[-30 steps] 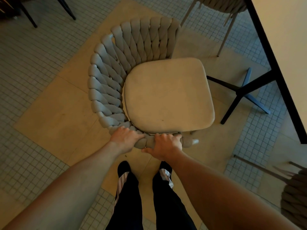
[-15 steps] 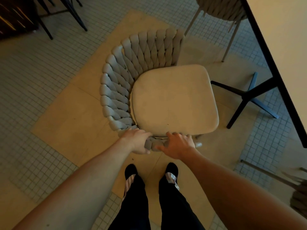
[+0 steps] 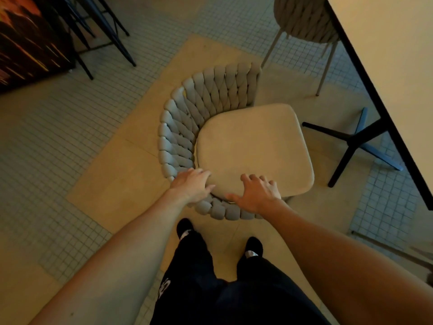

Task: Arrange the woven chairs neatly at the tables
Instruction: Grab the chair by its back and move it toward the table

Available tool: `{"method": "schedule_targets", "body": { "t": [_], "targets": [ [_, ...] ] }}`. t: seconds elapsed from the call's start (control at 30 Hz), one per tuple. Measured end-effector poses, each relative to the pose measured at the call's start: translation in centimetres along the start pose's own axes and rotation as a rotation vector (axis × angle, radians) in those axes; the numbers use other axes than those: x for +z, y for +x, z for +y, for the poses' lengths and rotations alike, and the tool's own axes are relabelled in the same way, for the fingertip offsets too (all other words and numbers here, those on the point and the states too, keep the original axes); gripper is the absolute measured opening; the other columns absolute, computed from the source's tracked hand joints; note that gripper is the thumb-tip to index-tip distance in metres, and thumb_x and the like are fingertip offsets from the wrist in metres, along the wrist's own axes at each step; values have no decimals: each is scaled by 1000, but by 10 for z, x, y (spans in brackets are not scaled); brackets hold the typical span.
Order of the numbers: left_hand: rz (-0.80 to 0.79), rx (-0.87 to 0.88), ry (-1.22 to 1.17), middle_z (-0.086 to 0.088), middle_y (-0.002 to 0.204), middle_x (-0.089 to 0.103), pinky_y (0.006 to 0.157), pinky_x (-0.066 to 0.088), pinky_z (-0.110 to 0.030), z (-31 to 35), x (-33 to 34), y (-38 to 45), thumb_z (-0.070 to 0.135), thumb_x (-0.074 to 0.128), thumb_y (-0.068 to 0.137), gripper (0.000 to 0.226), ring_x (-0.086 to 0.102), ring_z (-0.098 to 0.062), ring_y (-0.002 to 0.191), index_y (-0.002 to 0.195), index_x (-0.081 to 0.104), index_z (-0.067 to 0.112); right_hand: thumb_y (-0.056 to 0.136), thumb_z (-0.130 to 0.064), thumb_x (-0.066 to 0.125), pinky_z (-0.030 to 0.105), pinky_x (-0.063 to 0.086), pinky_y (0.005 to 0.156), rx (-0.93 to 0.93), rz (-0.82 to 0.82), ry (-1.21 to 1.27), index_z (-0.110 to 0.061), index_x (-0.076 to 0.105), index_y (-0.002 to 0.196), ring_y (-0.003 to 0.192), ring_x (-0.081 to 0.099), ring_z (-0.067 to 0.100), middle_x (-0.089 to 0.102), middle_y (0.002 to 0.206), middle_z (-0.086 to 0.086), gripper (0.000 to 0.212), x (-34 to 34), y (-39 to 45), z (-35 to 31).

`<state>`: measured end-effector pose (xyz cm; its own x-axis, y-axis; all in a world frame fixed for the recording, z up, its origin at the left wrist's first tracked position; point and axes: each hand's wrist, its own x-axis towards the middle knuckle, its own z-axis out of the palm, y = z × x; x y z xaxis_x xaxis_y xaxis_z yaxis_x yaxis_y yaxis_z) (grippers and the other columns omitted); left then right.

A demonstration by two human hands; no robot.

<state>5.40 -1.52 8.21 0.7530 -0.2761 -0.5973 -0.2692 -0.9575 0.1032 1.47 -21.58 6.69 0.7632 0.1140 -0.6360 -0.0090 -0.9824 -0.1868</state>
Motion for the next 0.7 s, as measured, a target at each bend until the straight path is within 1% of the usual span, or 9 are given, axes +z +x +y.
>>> {"method": "schedule_targets", "body": {
  "t": [0.1, 0.2, 0.4, 0.53, 0.7],
  "targets": [
    [2, 25, 46, -3, 144, 50, 104, 41, -47, -17, -8, 12, 54, 42, 100, 54, 46, -27, 131, 144, 45, 22, 91, -82, 38, 56, 34, 110, 16, -12, 47, -21, 36, 152, 139, 39, 35, 44, 153, 9, 86, -4, 6, -5],
    [-11, 77, 104, -3, 145, 49, 106, 38, -47, -36, -19, 28, 55, 41, 100, 55, 44, -27, 132, 145, 45, 23, 91, -81, 40, 55, 35, 110, 77, -29, 97, -21, 36, 151, 138, 40, 35, 45, 152, 9, 85, -3, 15, -19],
    [-47, 284, 243, -4, 143, 50, 107, 37, -47, -80, -52, 70, 56, 40, 100, 57, 44, -27, 131, 145, 43, 22, 90, -80, 43, 53, 36, 107, 263, 20, 241, -22, 40, 146, 136, 43, 34, 48, 149, 8, 81, -6, 37, -69],
    [-77, 382, 324, -5, 144, 49, 110, 33, -48, -100, -69, 89, 57, 39, 99, 59, 43, -28, 133, 146, 42, 22, 89, -81, 42, 53, 36, 108, 365, 28, 334, -22, 43, 144, 136, 44, 33, 50, 148, 7, 81, -7, 47, -102],
    [-54, 549, 391, -6, 142, 50, 111, 31, -50, -118, -84, 107, 57, 39, 98, 60, 43, -29, 132, 146, 42, 22, 88, -84, 39, 52, 36, 109, 481, 82, 408, -21, 44, 144, 134, 45, 33, 52, 145, 7, 84, -7, 60, -145]
  ]
}}
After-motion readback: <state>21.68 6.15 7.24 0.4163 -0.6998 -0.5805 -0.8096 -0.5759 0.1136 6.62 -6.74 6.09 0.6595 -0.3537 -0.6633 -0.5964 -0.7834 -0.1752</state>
